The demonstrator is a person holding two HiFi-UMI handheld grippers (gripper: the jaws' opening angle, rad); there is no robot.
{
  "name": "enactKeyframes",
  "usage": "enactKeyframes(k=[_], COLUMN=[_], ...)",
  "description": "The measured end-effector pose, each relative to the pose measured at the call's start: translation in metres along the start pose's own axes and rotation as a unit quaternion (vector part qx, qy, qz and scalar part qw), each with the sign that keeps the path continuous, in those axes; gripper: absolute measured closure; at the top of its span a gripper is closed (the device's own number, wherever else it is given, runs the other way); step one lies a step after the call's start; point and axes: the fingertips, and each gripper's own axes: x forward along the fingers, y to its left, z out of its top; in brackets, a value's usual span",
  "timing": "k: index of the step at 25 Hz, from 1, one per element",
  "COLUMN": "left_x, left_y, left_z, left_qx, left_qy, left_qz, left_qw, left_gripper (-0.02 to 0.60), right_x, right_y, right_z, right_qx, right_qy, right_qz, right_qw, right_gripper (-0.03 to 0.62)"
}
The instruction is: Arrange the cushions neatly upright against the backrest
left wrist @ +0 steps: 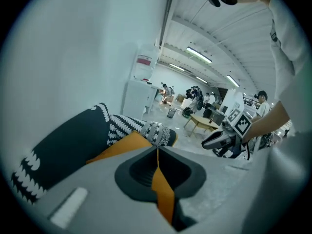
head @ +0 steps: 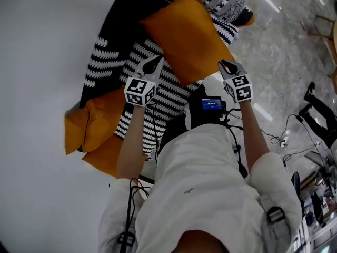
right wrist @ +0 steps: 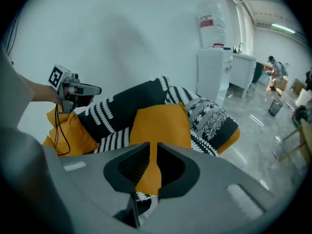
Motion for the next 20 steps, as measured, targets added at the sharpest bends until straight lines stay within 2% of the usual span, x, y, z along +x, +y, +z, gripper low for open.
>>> enactKeyframes(k=[8, 11, 15, 20], left_x=[0.102, 0.143, 0.191, 0.225], left_y=[0.046, 0.065, 0.085, 0.114], left_z=[-0.006, -0.012, -0.014, -0.016], left_qx=[0.035, 0.045, 0.07, 0.109], left_qy=[0.079, 0.114, 0.15, 0.187], left_qz=[-0.028, -0.031, -0.043, -0.054], left_qw=[0.9959, 0.992, 0.9852, 0.9748], left_gripper=[0.561, 0.544, 0.523, 0.475], right_x=[0.036, 0.052, 0.069, 0.09], right_y=[-0.056, -0.074, -0.09, -0.086], right_z=[-0.057, -0.087, -0.118, -0.136], right_qx=[0.081, 0.112, 0.164, 0.231], right_qy=[0.037, 0.064, 0.083, 0.096], right_qz=[-0.023, -0.022, -0.025, -0.025], right_qw=[0.996, 0.991, 0.983, 0.968], right_gripper=[0.477, 0.43, 0.397, 0.341])
